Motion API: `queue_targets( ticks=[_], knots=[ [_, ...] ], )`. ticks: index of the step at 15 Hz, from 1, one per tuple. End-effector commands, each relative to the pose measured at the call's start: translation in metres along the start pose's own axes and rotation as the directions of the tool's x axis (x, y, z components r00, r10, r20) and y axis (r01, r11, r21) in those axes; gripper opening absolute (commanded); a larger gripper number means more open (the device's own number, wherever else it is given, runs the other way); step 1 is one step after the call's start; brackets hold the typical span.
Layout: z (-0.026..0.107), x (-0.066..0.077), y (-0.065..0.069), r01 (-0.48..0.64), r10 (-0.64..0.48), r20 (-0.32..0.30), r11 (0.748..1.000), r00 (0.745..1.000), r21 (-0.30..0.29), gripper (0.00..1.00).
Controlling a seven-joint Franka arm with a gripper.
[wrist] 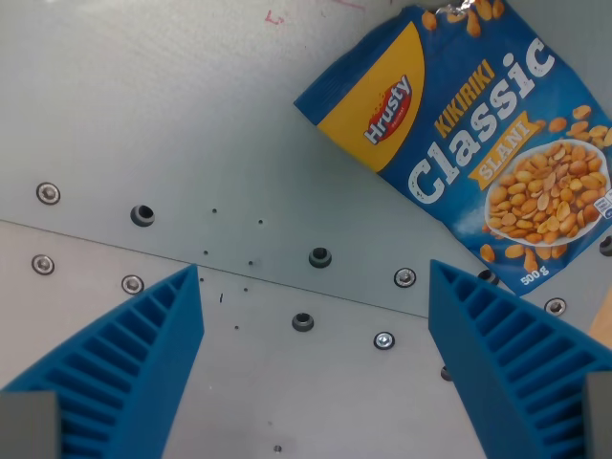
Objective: Rotate around gripper negative z
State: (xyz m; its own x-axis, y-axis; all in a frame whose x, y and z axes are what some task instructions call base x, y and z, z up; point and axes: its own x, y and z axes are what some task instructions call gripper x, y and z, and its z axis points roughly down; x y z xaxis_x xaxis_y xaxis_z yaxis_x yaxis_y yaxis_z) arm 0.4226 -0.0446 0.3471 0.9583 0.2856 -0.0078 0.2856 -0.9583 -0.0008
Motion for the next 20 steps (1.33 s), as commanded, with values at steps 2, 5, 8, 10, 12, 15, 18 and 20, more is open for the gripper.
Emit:
queue_targets(
  ticks=[2, 5, 8, 10, 12, 15, 18, 20],
  knots=[
    [-0.0033, -0.0004, -0.0001, 0.027, -0.027, -0.007, 1.0, 1.0, -0.002, 1.0],
    [-0.0033, -0.0004, -0.0001, 0.067, -0.067, -0.007, 0.998, 0.998, -0.003, 1.0],
    [-0.0033, -0.0004, -0.0001, 0.106, -0.106, -0.007, 0.994, 0.994, -0.003, 1.0],
    [-0.0033, -0.0004, -0.0001, 0.133, -0.133, -0.007, 0.991, 0.991, -0.003, 1.0],
    [-0.0033, -0.0004, -0.0001, 0.159, -0.159, -0.007, 0.987, 0.987, -0.003, 1.0],
    [-0.0033, -0.0004, -0.0001, 0.199, -0.199, -0.006, 0.98, 0.98, -0.004, 1.0],
    [-0.0033, -0.0004, -0.0001, 0.238, -0.238, -0.006, 0.971, 0.971, -0.004, 1.0],
    [-0.0033, -0.0004, -0.0001, 0.263, -0.263, -0.006, 0.965, 0.965, -0.004, 1.0]
  ],
)
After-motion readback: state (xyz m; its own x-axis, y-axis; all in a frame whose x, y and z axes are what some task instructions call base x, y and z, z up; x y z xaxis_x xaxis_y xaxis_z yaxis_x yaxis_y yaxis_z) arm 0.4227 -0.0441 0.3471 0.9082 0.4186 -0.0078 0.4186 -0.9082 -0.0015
